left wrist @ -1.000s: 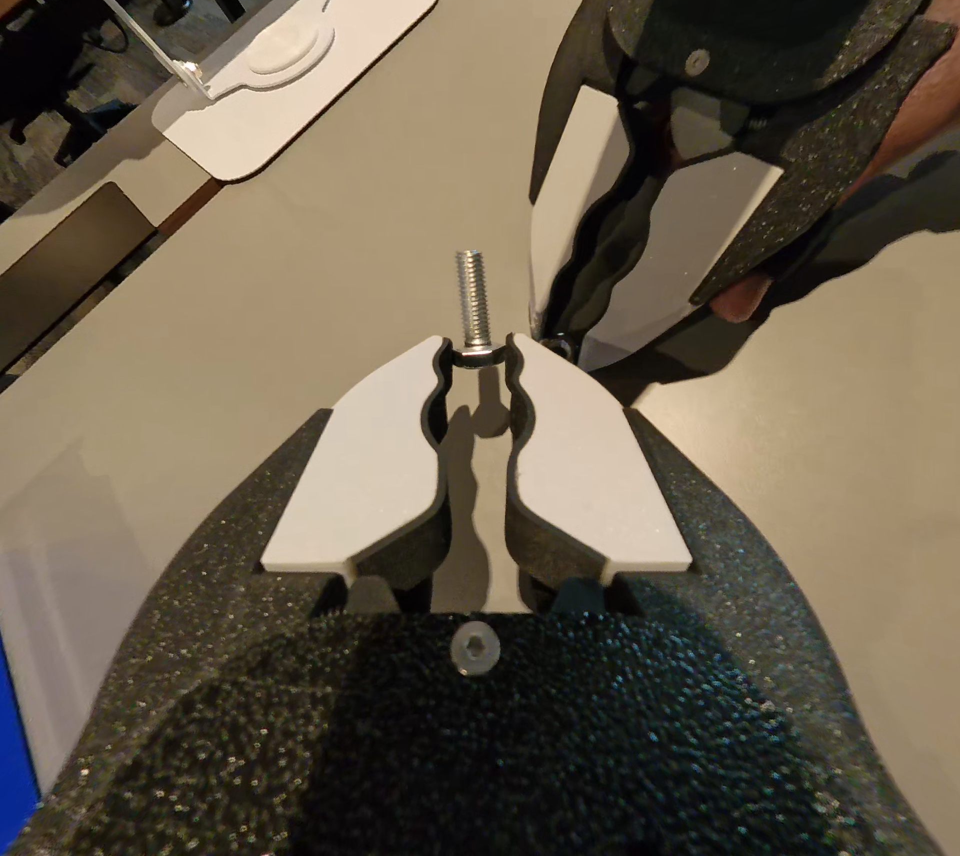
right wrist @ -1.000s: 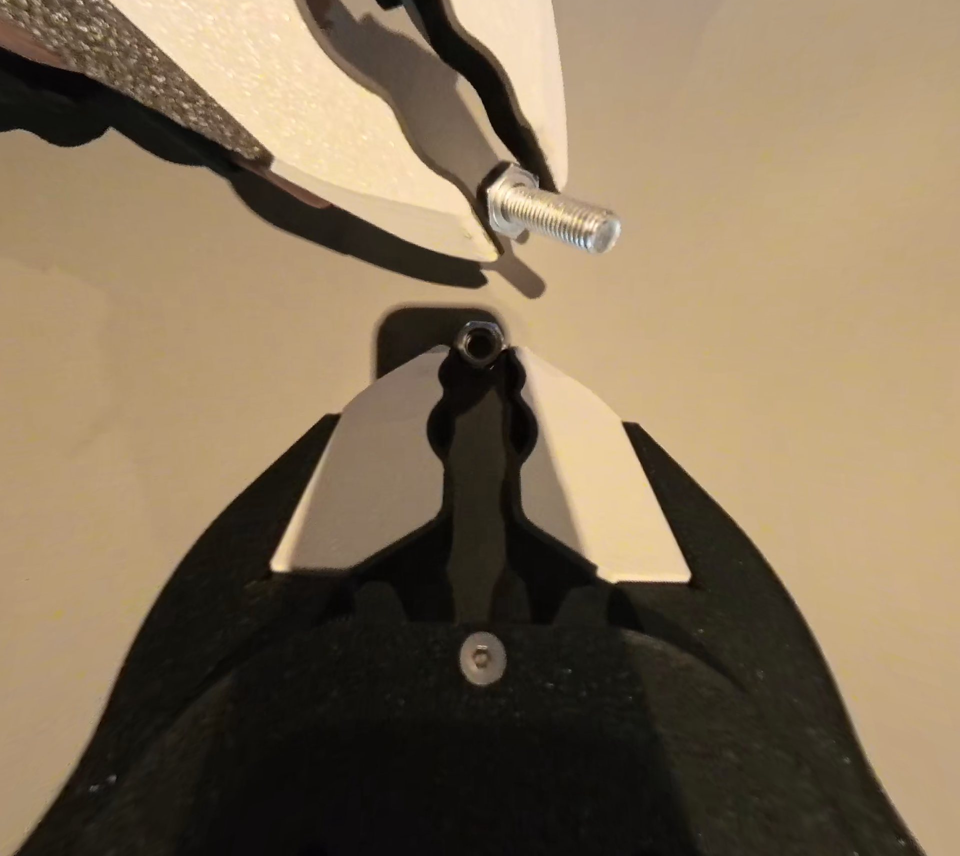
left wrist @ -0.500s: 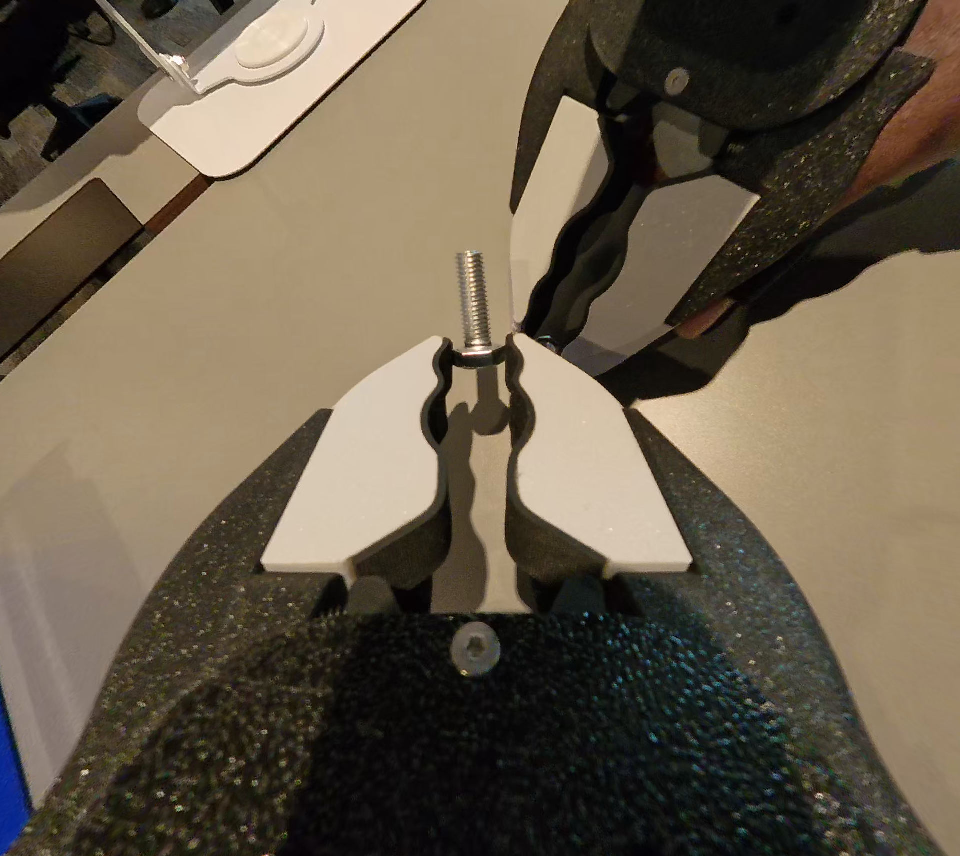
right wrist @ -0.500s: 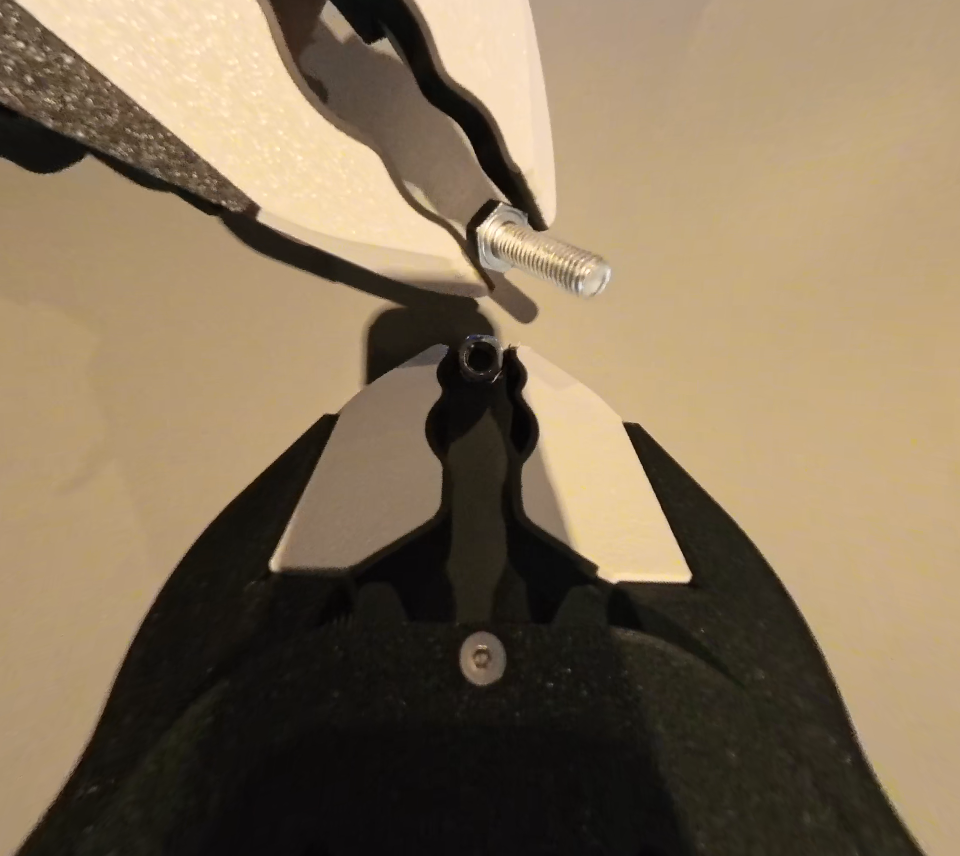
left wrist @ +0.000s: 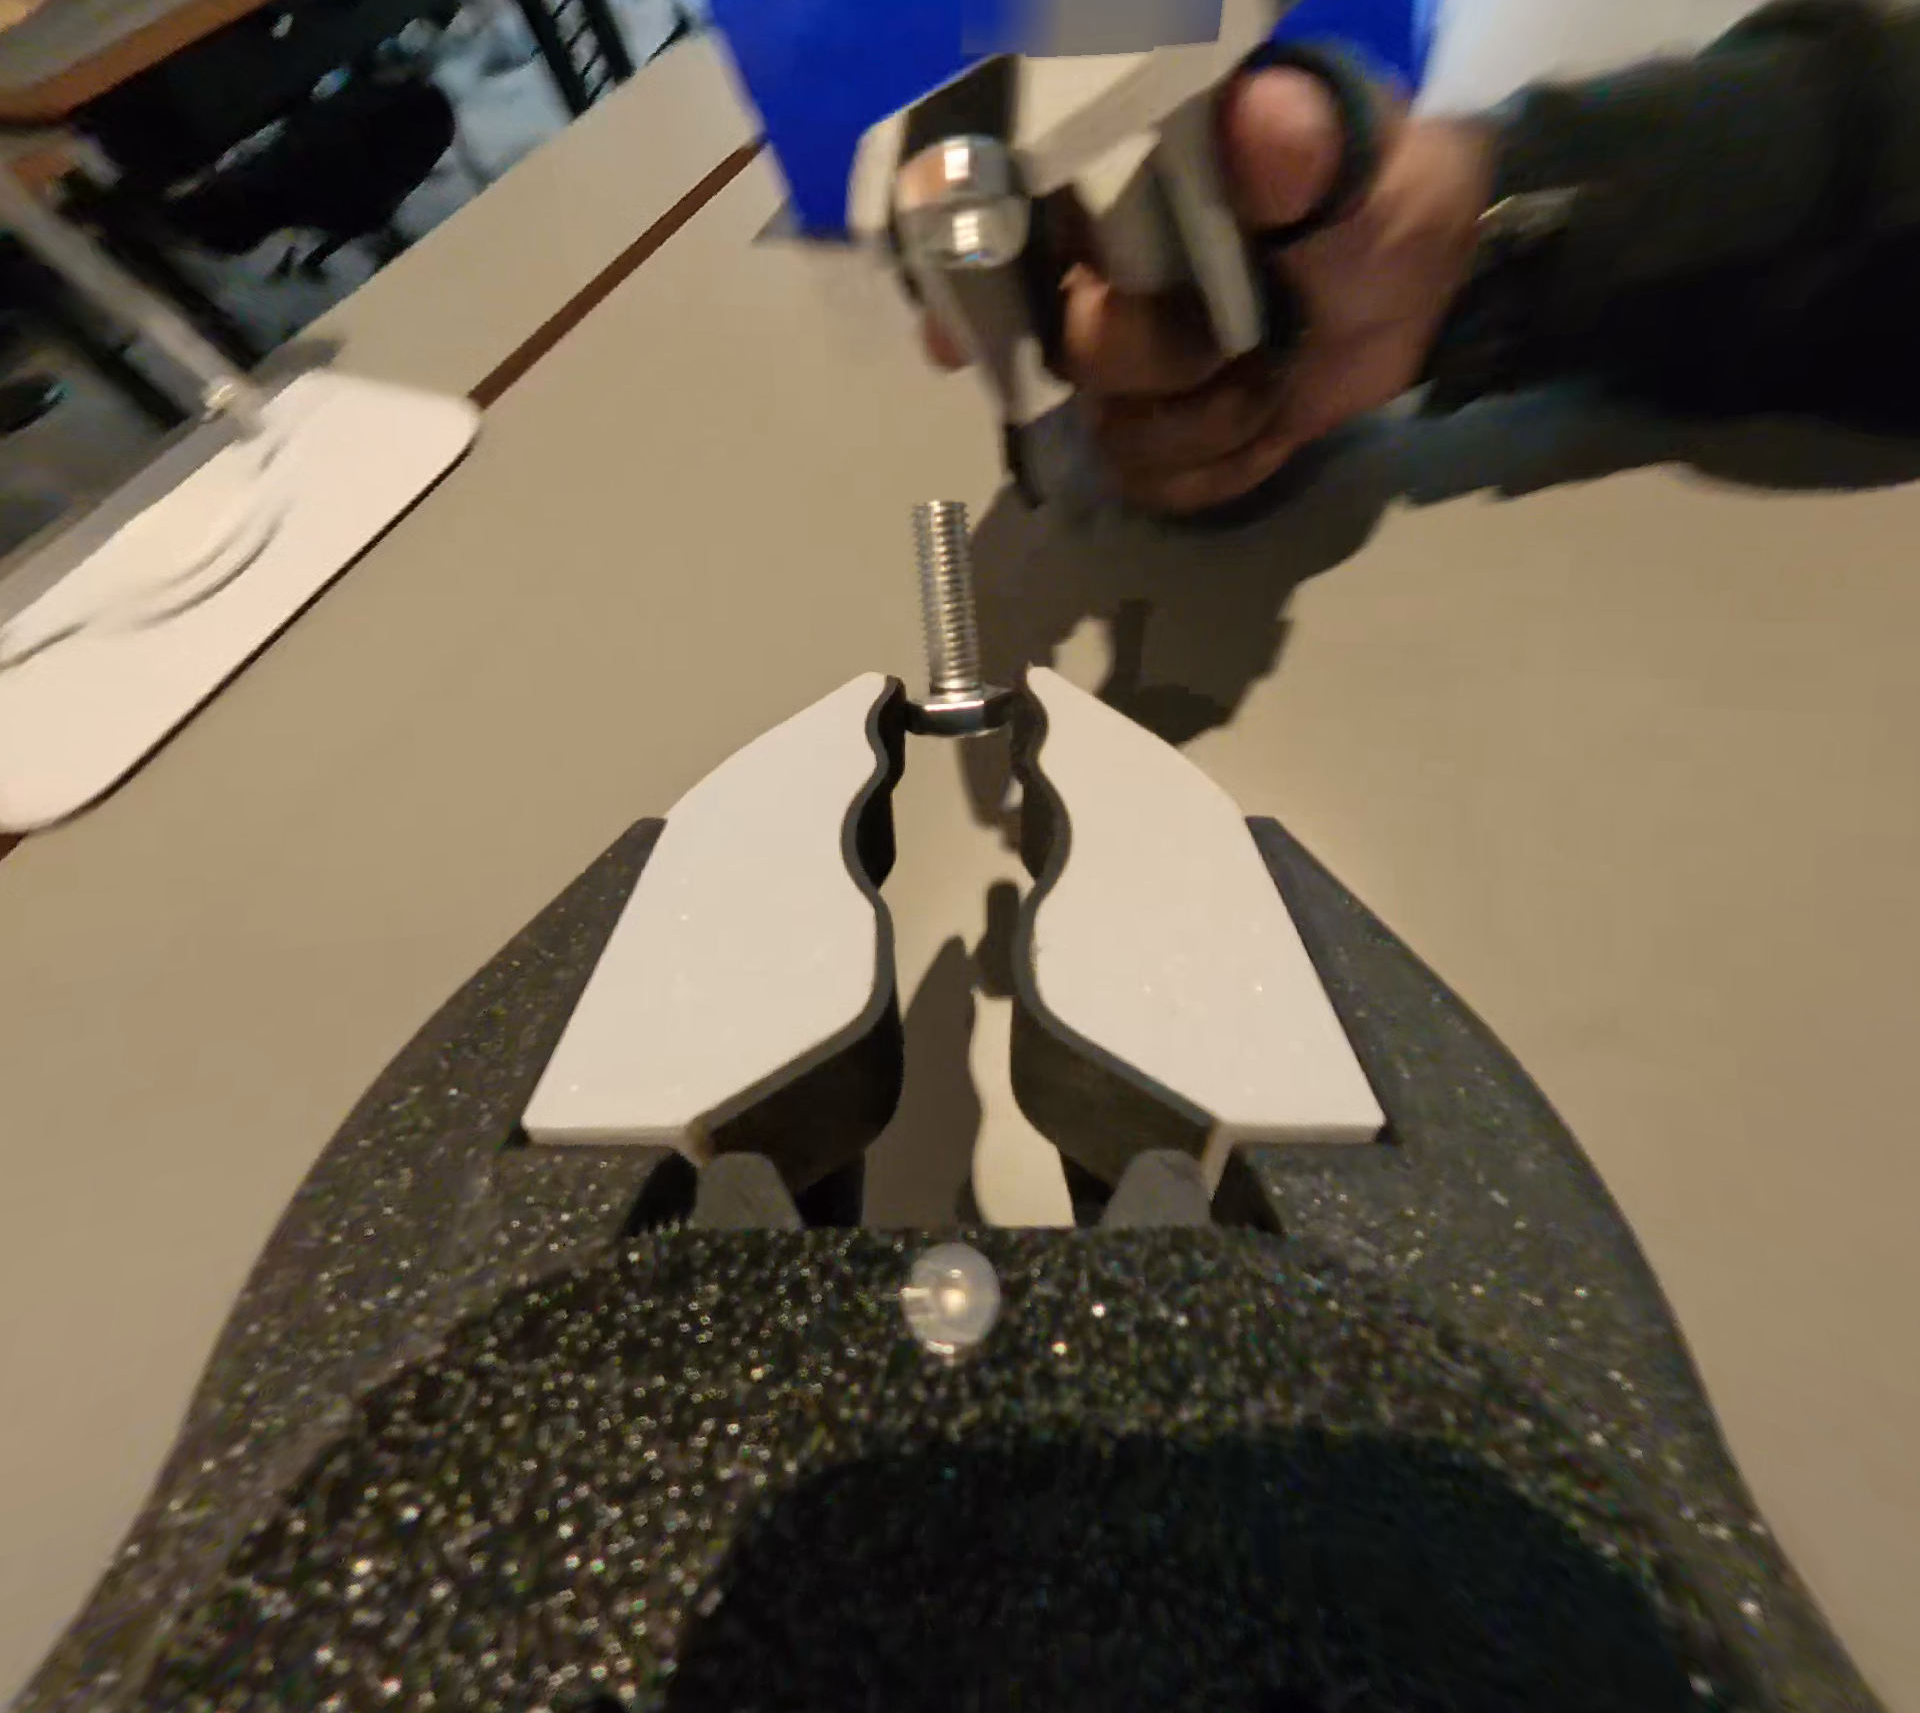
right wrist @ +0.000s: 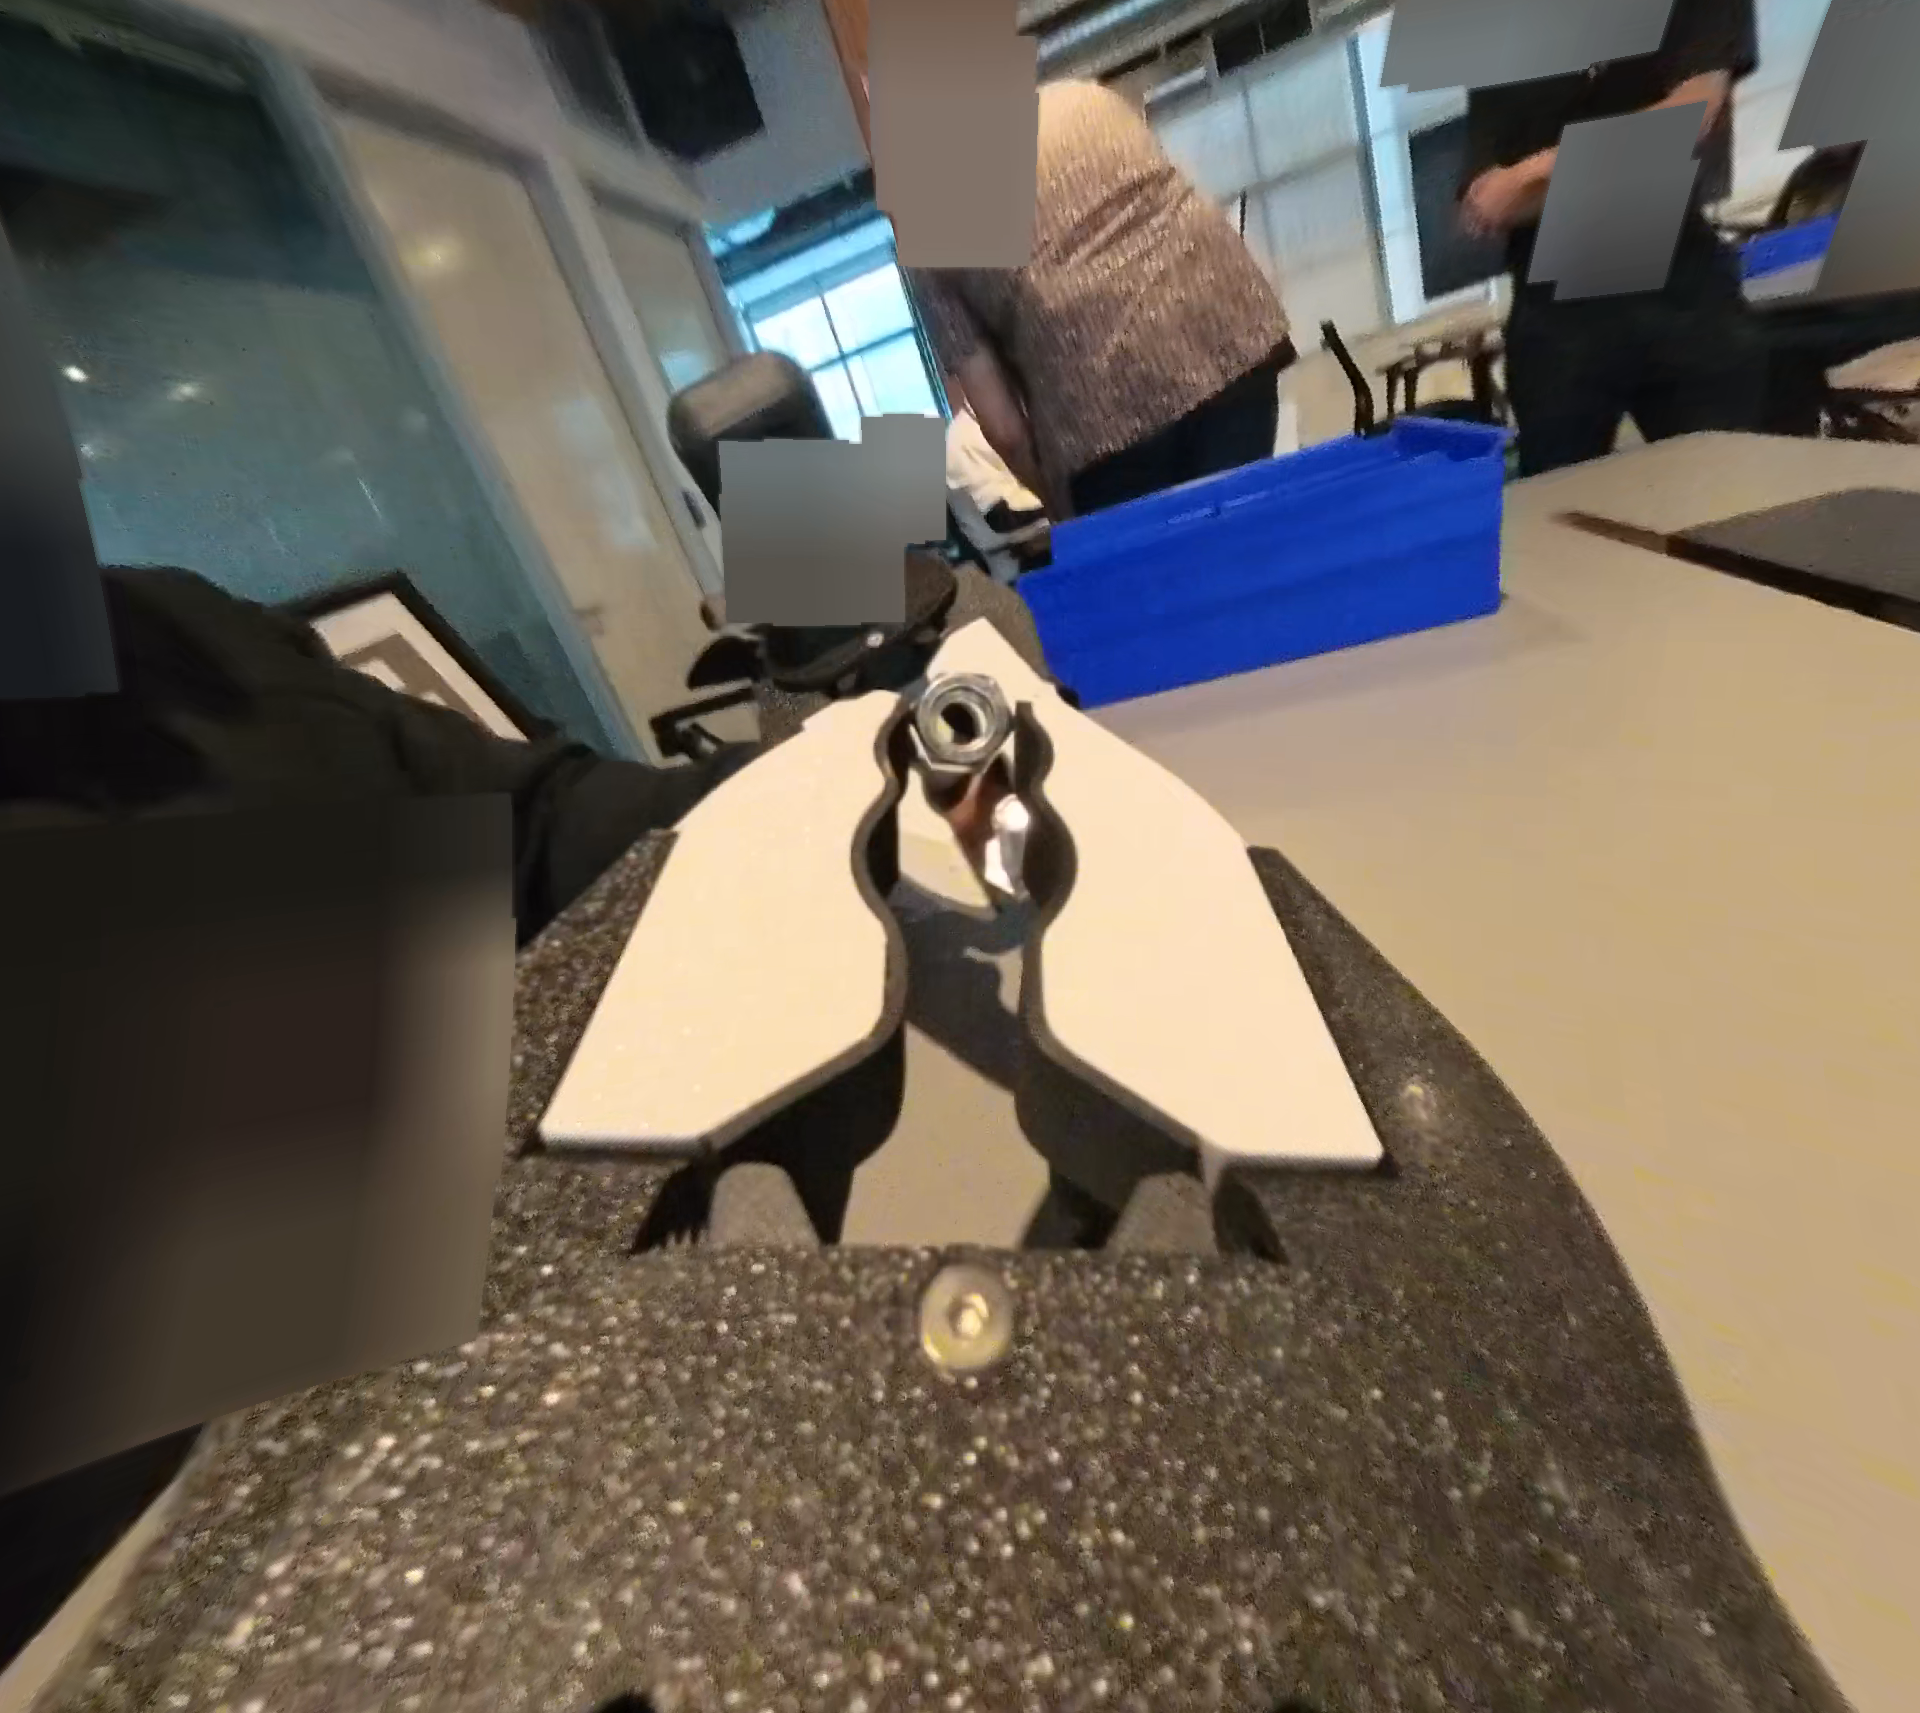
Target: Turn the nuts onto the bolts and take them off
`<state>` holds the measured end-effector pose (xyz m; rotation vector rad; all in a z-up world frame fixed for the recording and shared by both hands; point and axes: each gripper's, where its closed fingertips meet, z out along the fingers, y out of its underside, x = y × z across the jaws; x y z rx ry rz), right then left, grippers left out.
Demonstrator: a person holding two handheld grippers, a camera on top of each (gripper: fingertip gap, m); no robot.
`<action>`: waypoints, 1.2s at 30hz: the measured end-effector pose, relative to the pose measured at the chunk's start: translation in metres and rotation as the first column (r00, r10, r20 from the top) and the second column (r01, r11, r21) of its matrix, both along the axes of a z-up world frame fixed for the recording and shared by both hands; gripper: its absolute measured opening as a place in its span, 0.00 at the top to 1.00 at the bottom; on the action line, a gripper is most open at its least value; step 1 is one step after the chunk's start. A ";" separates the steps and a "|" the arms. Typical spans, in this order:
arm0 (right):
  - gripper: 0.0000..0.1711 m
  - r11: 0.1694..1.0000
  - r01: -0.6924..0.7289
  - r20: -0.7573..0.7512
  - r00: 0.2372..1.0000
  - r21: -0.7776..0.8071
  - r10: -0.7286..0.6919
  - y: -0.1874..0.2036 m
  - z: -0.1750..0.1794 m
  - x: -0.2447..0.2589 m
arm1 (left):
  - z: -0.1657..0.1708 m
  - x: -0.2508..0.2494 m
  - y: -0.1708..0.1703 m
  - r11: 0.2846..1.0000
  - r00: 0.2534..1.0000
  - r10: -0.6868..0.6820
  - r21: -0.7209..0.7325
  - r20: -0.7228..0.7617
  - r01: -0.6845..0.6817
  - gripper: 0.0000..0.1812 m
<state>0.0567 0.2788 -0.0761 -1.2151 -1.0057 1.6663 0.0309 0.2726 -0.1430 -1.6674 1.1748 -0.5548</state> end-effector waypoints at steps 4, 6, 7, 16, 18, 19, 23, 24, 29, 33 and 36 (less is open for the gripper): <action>0.89 1.000 -0.018 -0.016 1.000 -0.001 0.018 -0.006 0.001 0.015 | 0.012 0.018 -0.010 0.999 0.999 -0.027 0.035 0.042 0.025 0.90; 0.89 1.000 -0.030 -0.006 1.000 0.000 0.030 -0.009 -0.001 0.015 | 0.015 0.021 -0.011 0.998 0.999 -0.020 0.052 0.044 0.017 0.90; 0.89 1.000 -0.030 0.009 1.000 0.003 0.030 -0.010 -0.003 0.013 | 0.016 0.021 -0.012 0.998 0.999 -0.017 0.063 0.042 0.014 0.90; 0.89 0.993 0.015 0.168 0.985 0.118 -0.035 -0.011 -0.020 -0.004 | 0.012 0.014 -0.007 0.996 1.000 0.027 0.083 -0.015 -0.025 0.90; 0.89 0.988 0.029 0.199 0.978 0.155 -0.060 -0.011 -0.021 -0.005 | 0.011 0.014 -0.006 0.995 0.999 0.038 0.098 -0.033 -0.034 0.90; 0.89 0.985 0.034 0.214 0.974 0.170 -0.070 -0.011 -0.022 -0.005 | 0.011 0.014 -0.006 0.993 0.998 0.042 0.114 -0.044 -0.037 0.90; 0.89 0.979 0.054 0.244 0.964 0.199 -0.102 -0.013 -0.021 -0.007 | 0.011 0.013 -0.003 0.974 0.990 0.087 0.219 -0.114 -0.061 0.90; 0.89 0.978 0.062 0.246 0.963 0.198 -0.111 -0.013 -0.021 -0.007 | 0.012 0.012 -0.003 0.967 0.987 0.100 0.246 -0.123 -0.067 0.90; 0.89 0.984 0.117 0.259 0.954 0.133 -0.148 -0.011 -0.018 -0.008 | 0.019 0.008 0.000 0.920 0.972 0.166 0.380 -0.165 -0.093 0.90; 0.89 0.980 0.196 0.227 0.953 0.042 -0.201 -0.011 -0.012 -0.008 | 0.026 0.007 -0.001 0.884 0.965 0.205 0.454 -0.165 -0.110 0.90; 0.89 0.969 0.244 0.211 0.950 -0.032 -0.232 -0.013 -0.010 -0.006 | 0.030 0.007 -0.002 0.846 0.951 0.242 0.522 -0.191 -0.110 0.90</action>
